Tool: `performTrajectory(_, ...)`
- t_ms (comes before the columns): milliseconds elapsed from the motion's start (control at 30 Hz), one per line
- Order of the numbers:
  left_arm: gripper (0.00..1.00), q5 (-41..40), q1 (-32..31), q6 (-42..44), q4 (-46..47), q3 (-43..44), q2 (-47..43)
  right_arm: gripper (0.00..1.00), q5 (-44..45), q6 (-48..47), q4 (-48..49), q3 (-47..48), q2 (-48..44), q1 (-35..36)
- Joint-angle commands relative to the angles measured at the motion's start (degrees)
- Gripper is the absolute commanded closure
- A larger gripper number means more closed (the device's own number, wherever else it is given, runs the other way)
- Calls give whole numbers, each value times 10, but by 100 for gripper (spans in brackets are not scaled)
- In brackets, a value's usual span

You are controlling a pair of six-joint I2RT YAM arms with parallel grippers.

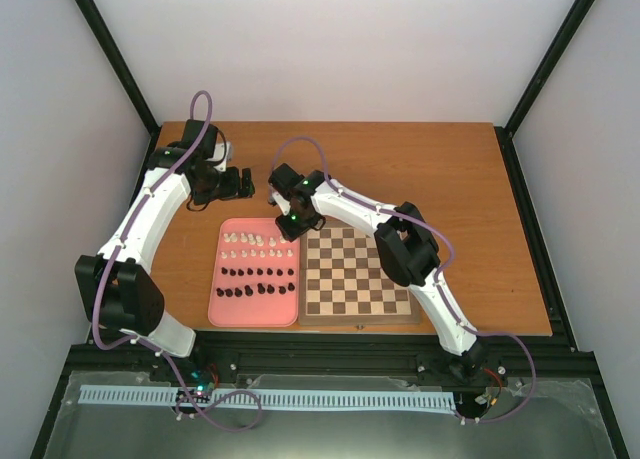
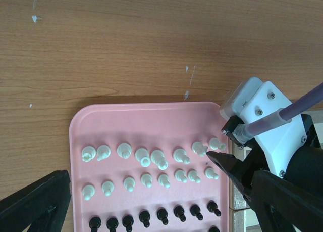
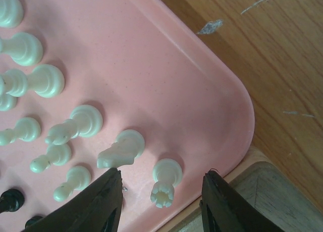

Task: Set up the chess pieces on the board
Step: Pick up the chess piece from the storage box.

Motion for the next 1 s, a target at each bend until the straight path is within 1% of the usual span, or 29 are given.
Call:
performTrajectory(0,0,-1,-1,10,7,-1,-2,56,2,-3,-4,13,7,5)
performTrajectory(233,0,-3,-1,11,6,0,2,57,8,-6,-10,17,20,5)
performTrajectory(433,0,-4,0,11,6,1,2,60,7,-7,-12,20,28,5)
performTrajectory(767,0,-3,0,10,6,1,4,73,16,-5,-14,16,26,5)
performTrajectory(967,0,-2,-1,9,6,1,5,87,21,-5,-12,17,21,5)
